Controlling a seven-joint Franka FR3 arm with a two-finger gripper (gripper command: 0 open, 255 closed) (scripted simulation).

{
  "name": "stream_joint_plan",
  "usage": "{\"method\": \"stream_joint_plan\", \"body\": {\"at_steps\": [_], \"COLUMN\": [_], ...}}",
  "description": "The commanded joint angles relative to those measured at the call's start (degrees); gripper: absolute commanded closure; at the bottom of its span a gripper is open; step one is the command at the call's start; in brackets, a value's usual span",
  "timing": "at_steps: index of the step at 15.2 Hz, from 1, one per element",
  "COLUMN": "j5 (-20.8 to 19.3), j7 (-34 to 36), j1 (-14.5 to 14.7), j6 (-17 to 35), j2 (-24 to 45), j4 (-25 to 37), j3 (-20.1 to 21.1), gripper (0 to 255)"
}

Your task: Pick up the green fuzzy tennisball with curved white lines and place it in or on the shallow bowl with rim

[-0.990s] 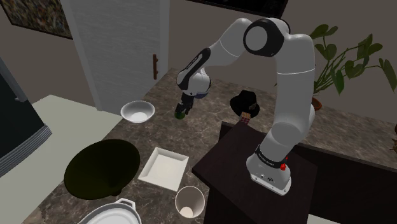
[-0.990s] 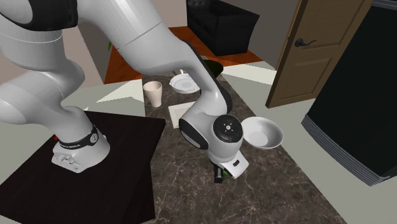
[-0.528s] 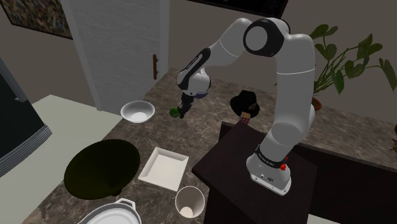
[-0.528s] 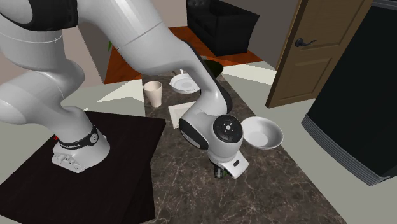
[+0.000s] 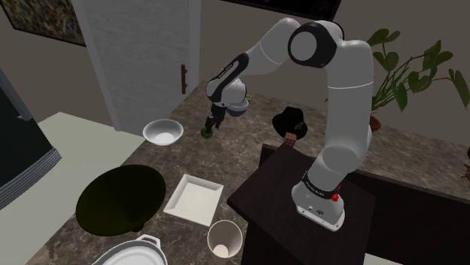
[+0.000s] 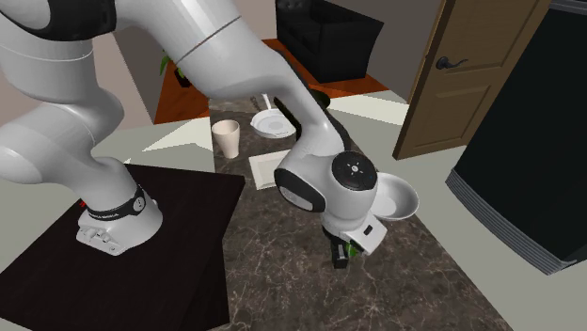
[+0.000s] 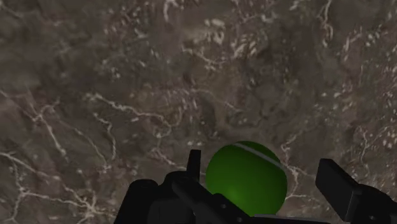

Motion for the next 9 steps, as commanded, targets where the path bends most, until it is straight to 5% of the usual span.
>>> {"method": "stream_joint_plan", "body": {"at_steps": [1,9], "j5": [-2.66,-1.03], "j7": [0.75,-0.40], "j1": [1.44,1.26], "j6": [0.27,4.23], "j2": [-0.10,5.10], "j4": [1.31,2.63], "j3": [-0.92,0.42], "gripper": [0,0]}}
